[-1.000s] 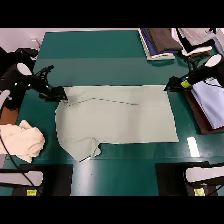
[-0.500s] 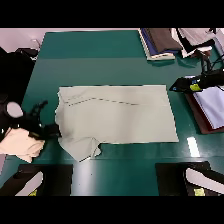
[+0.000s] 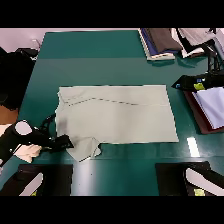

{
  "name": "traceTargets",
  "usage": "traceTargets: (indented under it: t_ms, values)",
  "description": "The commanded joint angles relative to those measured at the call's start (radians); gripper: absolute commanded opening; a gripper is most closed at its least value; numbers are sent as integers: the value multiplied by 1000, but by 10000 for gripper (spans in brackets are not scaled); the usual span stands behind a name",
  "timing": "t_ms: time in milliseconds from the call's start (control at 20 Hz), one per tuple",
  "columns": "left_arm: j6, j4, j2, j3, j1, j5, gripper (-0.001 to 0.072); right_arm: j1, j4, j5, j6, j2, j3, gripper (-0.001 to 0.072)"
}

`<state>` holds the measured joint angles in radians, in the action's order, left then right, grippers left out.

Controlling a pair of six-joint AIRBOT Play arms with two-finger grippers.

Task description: Fold the shirts.

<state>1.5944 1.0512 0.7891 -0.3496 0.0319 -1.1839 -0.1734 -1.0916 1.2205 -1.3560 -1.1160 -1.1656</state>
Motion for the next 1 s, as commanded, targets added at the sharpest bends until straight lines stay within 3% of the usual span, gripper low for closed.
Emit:
traceTargets:
  t_ms: [0, 50, 100, 250, 400, 500, 650, 700, 900, 950]
  values:
    - [2, -37, -3, -4, 56, 34, 135, -9, -2, 37, -1, 5, 0, 409]
    - [2, -29, -3, -25, 56, 21, 50, -24, -3, 68, 0, 5, 0, 409]
    - [0, -21, -3, -49, 56, 6, 24, -42, -11, 101, 0, 4, 1, 409]
    - [-16, 19, -3, -134, 56, -40, 23, -126, -72, 208, 0, 29, 66, 408]
    - [-32, 19, -3, -188, 56, -50, 24, -230, -186, 231, 0, 100, 264, 418]
    - [-32, 18, -3, -201, 56, -47, 24, -312, -189, 226, -1, 131, 407, 577]
    - [-32, 18, -3, -201, 56, -38, 24, -402, -164, 210, 0, 129, 573, 571]
    - [-32, 18, -3, -201, 56, -37, 24, -410, -138, 207, 0, 119, 608, 520]
    - [-33, 19, -3, -201, 56, -31, 24, -355, -53, 122, 3, 58, 680, 500]
    - [-35, 20, -3, -201, 56, -30, 24, -328, -32, 102, 3, 42, 679, 467]
